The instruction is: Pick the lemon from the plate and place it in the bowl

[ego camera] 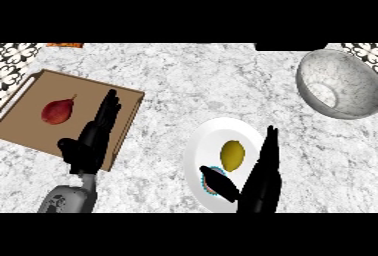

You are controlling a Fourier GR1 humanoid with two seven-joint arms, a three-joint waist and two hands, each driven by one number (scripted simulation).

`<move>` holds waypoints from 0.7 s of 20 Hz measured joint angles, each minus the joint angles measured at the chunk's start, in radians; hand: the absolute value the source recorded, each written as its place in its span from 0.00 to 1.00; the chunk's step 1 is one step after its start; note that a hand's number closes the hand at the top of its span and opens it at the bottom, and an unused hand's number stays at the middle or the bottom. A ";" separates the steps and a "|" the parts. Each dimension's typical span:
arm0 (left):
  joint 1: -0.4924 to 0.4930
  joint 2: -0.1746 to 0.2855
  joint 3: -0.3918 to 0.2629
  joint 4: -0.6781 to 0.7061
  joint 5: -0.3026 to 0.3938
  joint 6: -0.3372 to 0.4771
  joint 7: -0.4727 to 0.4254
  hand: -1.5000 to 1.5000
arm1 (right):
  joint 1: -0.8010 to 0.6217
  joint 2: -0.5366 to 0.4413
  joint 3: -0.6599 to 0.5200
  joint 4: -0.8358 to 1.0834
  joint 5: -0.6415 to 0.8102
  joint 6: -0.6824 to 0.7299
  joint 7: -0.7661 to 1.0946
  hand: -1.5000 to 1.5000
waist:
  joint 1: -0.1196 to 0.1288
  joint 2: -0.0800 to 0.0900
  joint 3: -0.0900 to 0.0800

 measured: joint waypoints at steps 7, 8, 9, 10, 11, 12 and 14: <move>-0.003 0.007 0.010 -0.034 0.008 -0.017 0.035 0.50 | -0.006 0.000 0.015 0.052 -0.024 -0.091 -0.018 0.00 | 0.006 0.001 0.001; 0.000 0.009 0.010 -0.040 0.010 -0.021 0.039 0.50 | -0.009 0.000 0.007 0.059 -0.036 -0.105 -0.021 0.00 | 0.007 0.001 0.001; -0.004 0.009 0.010 -0.034 0.007 -0.023 0.037 0.50 | -0.021 0.000 0.002 0.071 -0.053 -0.116 -0.023 0.00 | 0.007 0.002 0.001; -0.013 0.004 0.009 -0.027 0.003 -0.019 0.040 0.50 | -0.022 0.000 0.009 0.087 -0.061 -0.135 -0.027 0.00 | 0.006 0.002 0.001; -0.015 -0.001 0.010 -0.020 -0.002 -0.015 0.035 0.50 | -0.009 0.000 0.017 0.090 -0.064 -0.153 -0.033 0.00 | 0.005 0.002 0.001; -0.025 0.002 0.016 -0.016 -0.002 -0.015 0.039 0.50 | -0.011 0.000 0.015 0.101 -0.073 -0.168 -0.037 0.00 | 0.004 0.002 0.001; -0.039 -0.004 0.021 0.002 -0.002 -0.016 0.040 0.50 | -0.006 0.001 0.012 0.121 -0.101 -0.207 -0.054 0.00 | 0.003 0.003 0.001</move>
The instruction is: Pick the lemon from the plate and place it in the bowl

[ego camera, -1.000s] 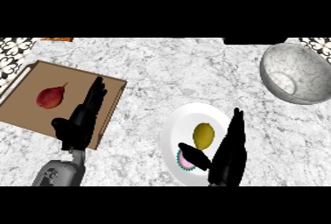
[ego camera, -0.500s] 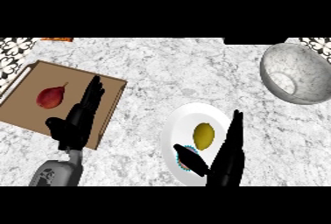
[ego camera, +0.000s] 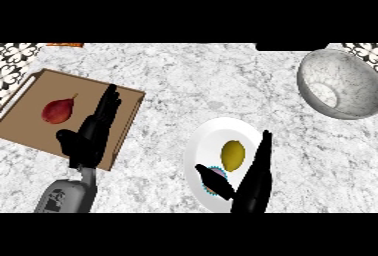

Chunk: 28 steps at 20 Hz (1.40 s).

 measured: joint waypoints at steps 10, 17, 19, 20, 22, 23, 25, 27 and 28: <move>0.039 -0.010 0.002 -0.024 -0.009 -0.017 -0.016 0.50 | -0.034 0.002 -0.030 0.156 -0.111 -0.133 -0.040 0.00 | 0.003 -0.001 0.000; 0.022 -0.025 0.008 -0.007 -0.026 -0.016 -0.021 0.50 | -0.066 0.004 -0.070 0.264 -0.123 -0.109 0.001 0.00 | 0.001 -0.002 -0.001; 0.025 -0.028 0.005 -0.010 -0.035 -0.016 -0.017 0.50 | -0.073 0.004 -0.056 0.289 -0.138 -0.117 0.004 0.00 | 0.001 -0.003 -0.001; 0.031 -0.026 0.011 -0.014 -0.032 -0.022 -0.019 0.50 | -0.090 0.004 -0.056 0.303 -0.155 -0.123 0.002 0.00 | 0.002 -0.003 -0.001; 0.039 -0.015 0.028 -0.018 -0.020 -0.041 -0.021 0.50 | -0.104 0.004 -0.055 0.329 -0.209 -0.145 -0.015 1.00 | 0.003 -0.003 -0.001; 0.026 -0.028 0.019 -0.009 -0.034 -0.030 -0.018 0.50 | -0.123 0.004 -0.044 0.354 -0.229 -0.153 -0.022 1.00 | 0.003 -0.003 -0.001; 0.023 -0.028 0.023 -0.020 -0.031 -0.035 -0.009 0.50 | -0.149 0.000 -0.028 0.371 -0.261 -0.140 -0.029 1.00 | 0.004 -0.003 -0.001; 0.023 -0.024 0.025 -0.024 -0.033 -0.039 -0.003 0.50 | -0.164 -0.001 -0.010 0.395 -0.270 -0.131 -0.038 1.00 | 0.004 -0.004 -0.003; 0.021 -0.027 0.028 -0.014 -0.032 -0.041 -0.010 0.50 | -0.178 -0.002 0.002 0.414 -0.277 -0.130 -0.043 1.00 | 0.004 -0.005 -0.003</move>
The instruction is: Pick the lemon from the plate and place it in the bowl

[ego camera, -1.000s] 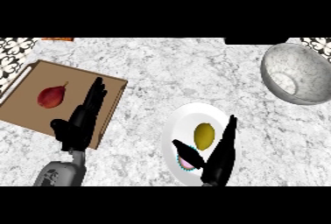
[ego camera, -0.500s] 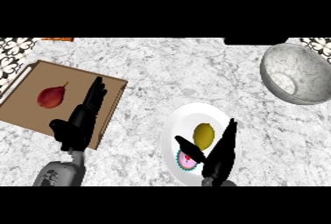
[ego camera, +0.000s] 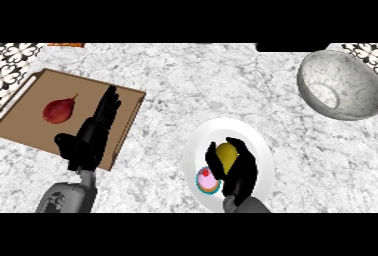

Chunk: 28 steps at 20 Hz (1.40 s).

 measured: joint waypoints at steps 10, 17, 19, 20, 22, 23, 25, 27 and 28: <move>0.011 -0.013 0.011 -0.012 -0.015 -0.013 0.003 0.50 | -0.097 -0.024 0.101 0.057 -0.100 -0.009 -0.068 1.00 | 0.001 0.001 0.000; -0.006 -0.027 -0.018 -0.010 -0.013 -0.034 0.006 0.50 | -0.117 -0.118 0.434 -0.188 -0.181 0.101 -0.278 1.00 | 0.077 0.008 0.011; -0.010 -0.031 -0.024 -0.006 -0.012 -0.038 0.004 0.50 | -0.124 -0.146 0.524 -0.273 -0.196 0.117 -0.342 1.00 | 0.088 0.009 0.012; -0.011 -0.034 -0.027 -0.005 -0.013 -0.039 0.005 0.50 | -0.127 -0.167 0.565 -0.316 -0.203 0.123 -0.375 1.00 | 0.090 0.008 0.013; -0.013 -0.038 -0.032 -0.004 -0.014 -0.038 0.007 0.50 | -0.138 -0.219 0.639 -0.410 -0.211 0.132 -0.439 1.00 | 0.087 0.005 0.013; -0.015 -0.037 -0.030 0.000 -0.014 -0.038 0.008 0.50 | -0.145 -0.253 0.670 -0.456 -0.213 0.135 -0.472 1.00 | 0.082 0.005 0.012; -0.018 -0.034 -0.025 0.002 -0.016 -0.035 0.009 0.50 | -0.164 -0.331 0.713 -0.553 -0.216 0.137 -0.532 1.00 | 0.071 0.003 0.012; -0.016 -0.035 -0.021 0.004 -0.016 -0.030 0.009 0.50 | -0.182 -0.417 0.742 -0.640 -0.221 0.137 -0.586 1.00 | 0.056 0.002 0.011; -0.016 -0.034 -0.017 0.006 -0.016 -0.027 0.008 0.50 | -0.191 -0.465 0.753 -0.684 -0.225 0.136 -0.611 1.00 | 0.048 0.002 0.010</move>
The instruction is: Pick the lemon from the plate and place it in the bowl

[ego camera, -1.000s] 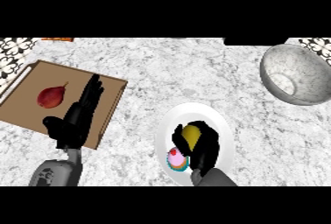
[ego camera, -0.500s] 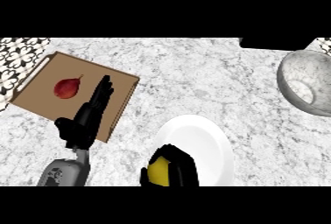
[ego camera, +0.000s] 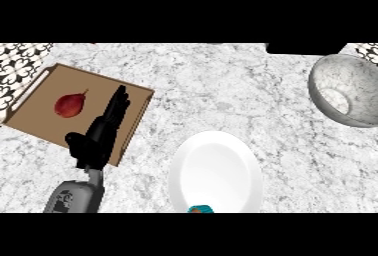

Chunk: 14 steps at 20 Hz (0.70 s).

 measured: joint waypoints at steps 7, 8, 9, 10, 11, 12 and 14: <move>0.013 0.006 0.015 -0.007 -0.002 0.012 -0.003 0.50 | -0.050 -0.354 -0.018 -0.261 -0.074 0.000 -0.105 1.00 | -0.032 0.006 -0.002; 0.015 0.007 0.016 -0.011 -0.001 0.011 -0.004 0.50 | -0.058 -0.406 -0.032 -0.302 -0.095 0.001 -0.113 1.00 | -0.032 0.007 -0.003; 0.014 0.010 0.019 -0.015 0.000 0.010 -0.002 0.50 | -0.063 -0.455 -0.049 -0.341 -0.120 0.000 -0.119 1.00 | -0.033 0.008 -0.003; 0.012 0.012 0.022 -0.016 0.002 0.010 0.000 0.50 | -0.070 -0.500 -0.068 -0.382 -0.146 0.000 -0.126 1.00 | -0.033 0.010 -0.003; 0.012 0.013 0.026 -0.018 0.002 0.011 -0.001 0.50 | -0.073 -0.545 -0.085 -0.417 -0.174 -0.001 -0.132 1.00 | -0.033 0.012 -0.002; 0.009 0.008 0.022 -0.017 -0.001 0.015 -0.001 0.50 | -0.075 -0.584 -0.103 -0.443 -0.205 -0.003 -0.142 1.00 | -0.032 0.015 -0.002; 0.010 0.007 0.022 -0.016 0.000 0.014 -0.004 0.50 | -0.085 -0.652 -0.149 -0.477 -0.250 -0.007 -0.157 1.00 | -0.032 0.017 -0.002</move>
